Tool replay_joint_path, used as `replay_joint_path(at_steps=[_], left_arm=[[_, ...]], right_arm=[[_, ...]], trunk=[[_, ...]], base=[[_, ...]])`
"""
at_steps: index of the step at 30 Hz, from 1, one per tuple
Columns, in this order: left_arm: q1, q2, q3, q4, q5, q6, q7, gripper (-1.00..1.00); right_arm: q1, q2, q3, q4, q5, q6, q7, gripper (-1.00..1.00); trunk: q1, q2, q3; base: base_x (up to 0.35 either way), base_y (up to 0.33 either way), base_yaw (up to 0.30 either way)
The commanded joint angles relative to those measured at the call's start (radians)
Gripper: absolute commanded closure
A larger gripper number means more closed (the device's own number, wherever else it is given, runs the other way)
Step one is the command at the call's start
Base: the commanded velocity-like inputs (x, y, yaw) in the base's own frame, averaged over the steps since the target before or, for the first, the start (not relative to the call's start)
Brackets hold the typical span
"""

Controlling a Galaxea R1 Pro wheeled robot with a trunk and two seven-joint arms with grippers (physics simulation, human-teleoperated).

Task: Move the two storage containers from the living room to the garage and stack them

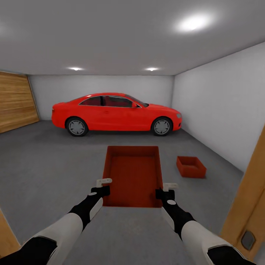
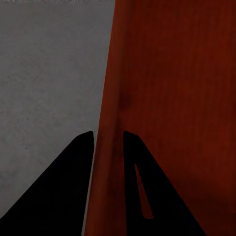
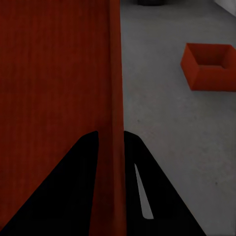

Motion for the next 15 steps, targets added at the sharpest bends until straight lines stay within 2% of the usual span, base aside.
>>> replay_joint_path(at_steps=[1, 4, 11, 15], left_arm=[[0.0, 0.041, -0.016, -0.005, -0.016, 0.006, 0.081, 1.0], [0.0, 0.041, -0.016, -0.006, -0.016, 0.005, 0.081, 1.0], [0.0, 0.041, -0.015, -0.006, -0.017, 0.005, 0.081, 1.0], [0.0, 0.041, -0.015, -0.007, -0.017, 0.005, 0.082, 1.0]], right_arm=[[-0.002, -0.001, -0.045, 0.003, -0.014, -0.005, -0.052, 1.0], [-0.002, -0.001, -0.045, 0.003, -0.014, -0.005, -0.052, 1.0], [-0.002, -0.001, -0.045, 0.003, -0.014, -0.005, -0.052, 1.0], [-0.002, -0.001, -0.045, 0.003, -0.014, -0.005, -0.052, 1.0]], trunk=[[0.001, -0.001, -0.001], [0.001, -0.001, -0.001], [0.001, -0.001, -0.001], [0.001, -0.001, -0.001]], base=[[0.322, 0.0, 0.0], [0.321, 0.0, 0.0], [0.043, 0.007, 0.0], [0.08, 0.169, 0.0]])
